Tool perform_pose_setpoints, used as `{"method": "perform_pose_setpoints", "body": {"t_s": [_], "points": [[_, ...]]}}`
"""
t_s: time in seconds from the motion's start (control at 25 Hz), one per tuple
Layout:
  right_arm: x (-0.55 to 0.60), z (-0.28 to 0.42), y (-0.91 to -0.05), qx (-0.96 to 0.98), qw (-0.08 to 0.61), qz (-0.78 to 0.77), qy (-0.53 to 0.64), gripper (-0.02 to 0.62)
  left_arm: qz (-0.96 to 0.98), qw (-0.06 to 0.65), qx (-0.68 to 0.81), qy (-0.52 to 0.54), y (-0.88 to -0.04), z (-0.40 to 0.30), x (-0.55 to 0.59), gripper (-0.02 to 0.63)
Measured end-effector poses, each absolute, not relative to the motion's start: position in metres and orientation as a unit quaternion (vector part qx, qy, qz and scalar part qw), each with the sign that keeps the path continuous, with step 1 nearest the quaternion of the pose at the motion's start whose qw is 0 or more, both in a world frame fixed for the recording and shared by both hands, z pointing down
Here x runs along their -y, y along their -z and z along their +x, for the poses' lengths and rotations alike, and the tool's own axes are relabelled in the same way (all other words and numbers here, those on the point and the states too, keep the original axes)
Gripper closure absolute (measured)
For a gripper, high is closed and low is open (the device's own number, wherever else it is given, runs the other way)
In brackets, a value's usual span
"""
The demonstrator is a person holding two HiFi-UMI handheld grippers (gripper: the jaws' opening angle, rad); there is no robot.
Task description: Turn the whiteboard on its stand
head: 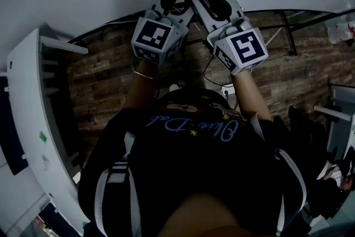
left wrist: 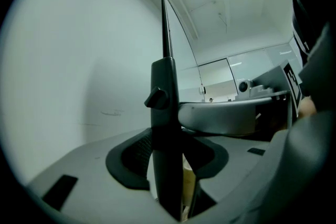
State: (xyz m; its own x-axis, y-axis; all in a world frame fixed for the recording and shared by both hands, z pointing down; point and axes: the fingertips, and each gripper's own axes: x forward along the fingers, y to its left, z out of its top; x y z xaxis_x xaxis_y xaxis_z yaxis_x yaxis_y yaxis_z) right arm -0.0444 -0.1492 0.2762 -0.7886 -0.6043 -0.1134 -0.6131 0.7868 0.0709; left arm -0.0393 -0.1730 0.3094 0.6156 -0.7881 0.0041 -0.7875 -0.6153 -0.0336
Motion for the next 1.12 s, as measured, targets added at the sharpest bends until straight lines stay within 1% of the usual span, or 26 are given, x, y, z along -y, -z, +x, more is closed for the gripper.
{"method": "perform_pose_setpoints", "body": {"t_s": [1.12], "points": [[0.129,-0.032,-0.278,-0.954,0.038,-0.292,-0.045,0.534,-0.883,0.008,-0.469,0.017,-0.311,-0.027,0.154,0.436]]}}
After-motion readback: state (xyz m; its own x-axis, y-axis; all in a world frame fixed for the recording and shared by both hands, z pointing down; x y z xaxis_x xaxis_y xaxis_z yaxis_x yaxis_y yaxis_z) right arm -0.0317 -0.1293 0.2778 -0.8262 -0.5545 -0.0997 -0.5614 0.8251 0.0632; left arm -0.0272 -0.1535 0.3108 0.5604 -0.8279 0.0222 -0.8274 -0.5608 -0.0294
